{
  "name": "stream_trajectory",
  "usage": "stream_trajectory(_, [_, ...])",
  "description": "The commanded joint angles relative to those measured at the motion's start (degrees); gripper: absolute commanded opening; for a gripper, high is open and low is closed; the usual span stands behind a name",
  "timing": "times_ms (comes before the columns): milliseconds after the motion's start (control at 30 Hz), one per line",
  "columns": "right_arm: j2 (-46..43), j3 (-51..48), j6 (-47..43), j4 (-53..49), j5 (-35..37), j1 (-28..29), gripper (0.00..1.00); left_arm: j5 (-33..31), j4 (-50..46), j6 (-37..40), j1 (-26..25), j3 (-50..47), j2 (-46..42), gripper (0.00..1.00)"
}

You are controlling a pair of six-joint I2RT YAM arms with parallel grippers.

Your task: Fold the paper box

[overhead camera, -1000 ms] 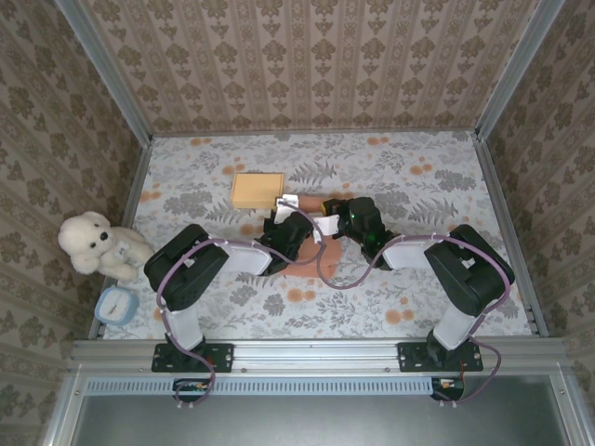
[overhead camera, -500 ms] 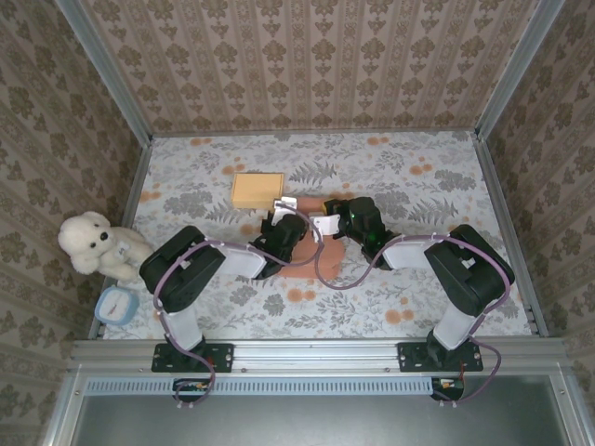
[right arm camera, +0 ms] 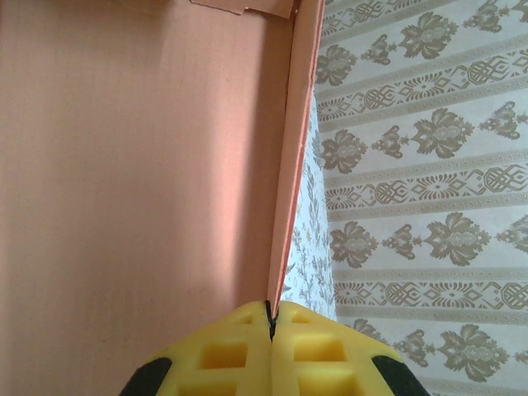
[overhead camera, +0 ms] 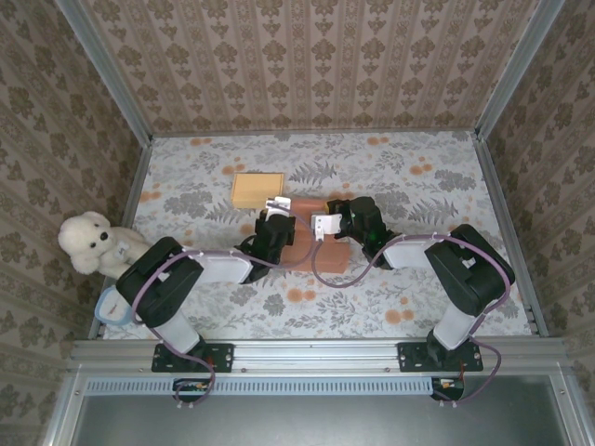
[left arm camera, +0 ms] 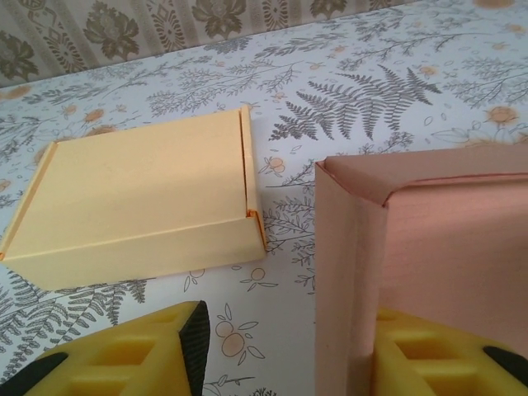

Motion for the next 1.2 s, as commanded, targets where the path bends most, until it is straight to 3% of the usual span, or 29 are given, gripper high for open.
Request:
stream_trajectory(0, [1.4,-1.2,1.0,-5.7,4.1,-1.2,0.00,3.8,-1.8,-1.8,2.0,-0.3,-1.7,0.48])
stream_trajectory(133, [1.2,-1.4,1.1,-5.7,4.1,-1.1,0.00,5.1,-1.4,-1.7,3.0,1.0,-0.2,0.48])
stream_trajectory(367, [1.3,-1.5,0.5,-5.6,4.1,-0.5,0.00,0.4,-0.4,0.1,3.2,3.8,3.4,0.44])
stream_trajectory(567, [1.7,-1.4,0.2,-5.4,4.5,-0.4,0.00,-5.2,0.6,-0.7,3.0,3.9,4.2,0.19])
stream_trajectory(767, [1.5,-1.4,0.7,-5.1,5.0,-0.2,0.00,-11.5,1.4,0.9,0.9,4.6,6.5,0.07])
stream_trajectory(867, [0.8,-1.2,2.0,-4.7,4.8,0.1,0.00,-10.3,2.0,0.9,0.7,4.3,7.0,0.04])
stream_trajectory(1067, [-3.1,0.3,5.4,-9.7,1.7,0.1,0.19,-5.3,7.3,3.5,0.6,1.7,6.8,0.00])
stream_trajectory(1167, [-4.9,0.9,6.7,-11.5,0.9,0.1,0.37,-5.0,8.8,4.3,0.6,0.7,6.8,0.00])
